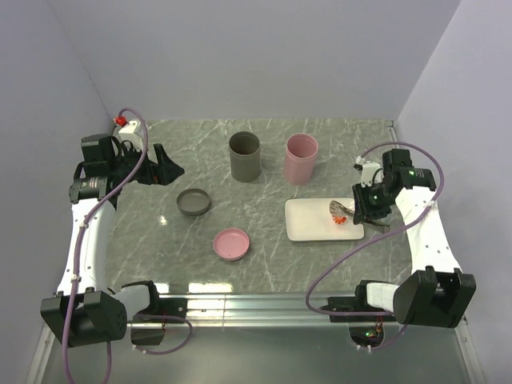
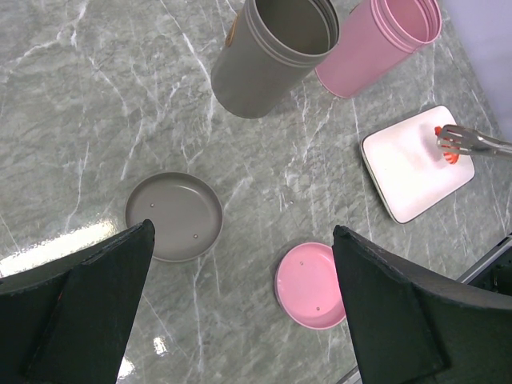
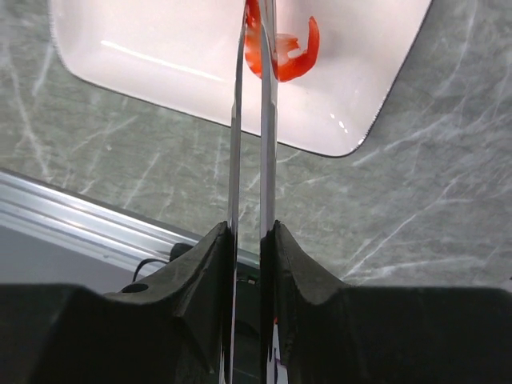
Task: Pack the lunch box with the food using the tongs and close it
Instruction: Pick up the fake food from the plate, then place the fake food in the packing box.
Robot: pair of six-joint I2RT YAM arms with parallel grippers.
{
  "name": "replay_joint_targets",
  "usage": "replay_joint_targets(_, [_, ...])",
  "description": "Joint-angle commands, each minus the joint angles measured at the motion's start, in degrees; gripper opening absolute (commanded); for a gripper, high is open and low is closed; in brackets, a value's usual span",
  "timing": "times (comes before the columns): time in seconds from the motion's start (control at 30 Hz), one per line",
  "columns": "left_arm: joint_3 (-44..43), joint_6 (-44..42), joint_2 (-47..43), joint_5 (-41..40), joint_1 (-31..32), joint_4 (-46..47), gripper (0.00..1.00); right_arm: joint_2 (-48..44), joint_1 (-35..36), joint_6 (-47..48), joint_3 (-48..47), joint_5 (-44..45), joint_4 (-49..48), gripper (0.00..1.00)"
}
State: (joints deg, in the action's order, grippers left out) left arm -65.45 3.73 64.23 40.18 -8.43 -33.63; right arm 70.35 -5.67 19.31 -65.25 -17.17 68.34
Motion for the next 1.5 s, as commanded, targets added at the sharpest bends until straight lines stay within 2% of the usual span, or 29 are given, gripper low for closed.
replay_joint_targets(0.0, [-0.64, -0.04, -0.68, 0.42, -0.01, 2.25, 0.99, -2.67, -0.39, 1.43, -4.17, -4.61, 2.33, 0.00])
replay_joint_targets(0.1, [-0.56, 0.31, -0.59, 0.95, -0.01, 2.51, 0.99, -3.28, -0.31, 1.96, -7.51, -8.30, 4.08, 0.00])
replay_joint_targets(0.27, [-0.99, 1.02, 0.46, 1.56, -0.01, 2.86, 0.99, -1.27, 0.48, 1.79, -18.31, -13.76, 5.23, 0.00])
replay_joint_targets(0.4, [-0.56, 2.07, 1.08, 2.44, -0.01, 3.48, 0.99, 4.07, 4.17, 0.56, -26.93, -16.84, 4.00, 0.00])
replay_joint_targets(0.53, [-0.20, 2.78, 1.25, 2.18, -0.01, 4.10, 0.99, 10.33, 8.99, -1.55, -37.46, -17.11, 1.37, 0.00])
replay_joint_targets(0.77, [-2.13, 1.46, 2.04, 0.60, -0.01, 1.73, 0.99, 19.99, 19.89, -7.26, -49.08, -12.72, -8.20, 0.00])
replay_joint_targets(0.93, [-2.40, 1.72, 2.31, 0.51, -0.01, 1.63, 0.99, 29.13, 23.60, -9.46, -57.78, -12.36, -10.41, 0.00])
replay_joint_targets(1.1, [-1.70, 2.25, 2.48, 0.42, -0.10, 2.34, 0.99, 36.07, 28.34, -9.99, -63.75, -10.70, -11.12, 0.00])
replay_joint_targets(1.47, [-1.35, 2.34, 2.22, 0.51, -0.01, 2.34, 0.99, 42.94, 30.81, -10.08, -65.09, -8.93, -12.52, 0.04])
